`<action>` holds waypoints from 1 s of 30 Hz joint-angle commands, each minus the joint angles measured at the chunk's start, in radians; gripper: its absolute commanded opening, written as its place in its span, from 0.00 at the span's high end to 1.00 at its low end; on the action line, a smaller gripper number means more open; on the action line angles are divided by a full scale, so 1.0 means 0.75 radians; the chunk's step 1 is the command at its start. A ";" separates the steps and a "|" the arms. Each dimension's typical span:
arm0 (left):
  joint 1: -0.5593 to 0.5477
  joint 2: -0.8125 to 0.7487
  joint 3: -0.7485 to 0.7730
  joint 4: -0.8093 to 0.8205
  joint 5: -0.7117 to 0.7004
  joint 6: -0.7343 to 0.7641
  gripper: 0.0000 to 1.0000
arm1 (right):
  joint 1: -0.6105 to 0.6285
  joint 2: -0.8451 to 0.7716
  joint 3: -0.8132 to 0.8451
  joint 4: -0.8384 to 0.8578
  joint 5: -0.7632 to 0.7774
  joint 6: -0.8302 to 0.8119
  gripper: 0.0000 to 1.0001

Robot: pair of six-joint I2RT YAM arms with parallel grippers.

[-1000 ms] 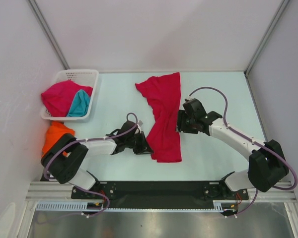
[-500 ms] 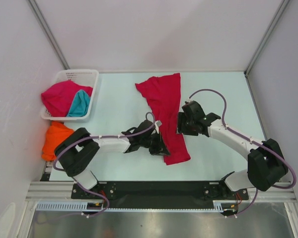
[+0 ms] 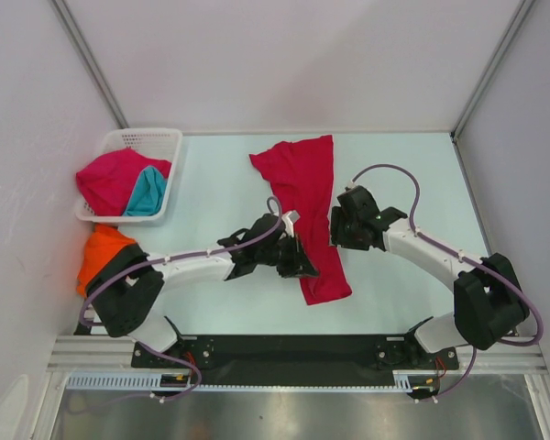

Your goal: Fold and stack the t-shirts

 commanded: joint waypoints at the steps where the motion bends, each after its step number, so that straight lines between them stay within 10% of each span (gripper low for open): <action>1: -0.053 -0.030 -0.148 0.068 -0.021 -0.021 1.00 | -0.009 -0.002 0.041 -0.022 0.049 0.013 0.39; 9: -0.143 -0.063 -0.379 0.183 -0.049 -0.087 0.98 | -0.011 -0.029 0.017 -0.020 -0.004 0.023 0.34; 15: -0.178 -0.090 -0.424 0.183 -0.084 -0.101 0.32 | -0.009 -0.068 -0.032 -0.018 -0.033 0.035 0.33; 18: -0.184 -0.083 -0.430 0.181 -0.090 -0.105 0.16 | -0.009 -0.094 -0.065 -0.020 -0.043 0.044 0.33; 30: -0.184 0.037 -0.424 0.248 -0.129 -0.081 0.05 | -0.001 -0.241 -0.071 -0.147 -0.047 0.056 0.32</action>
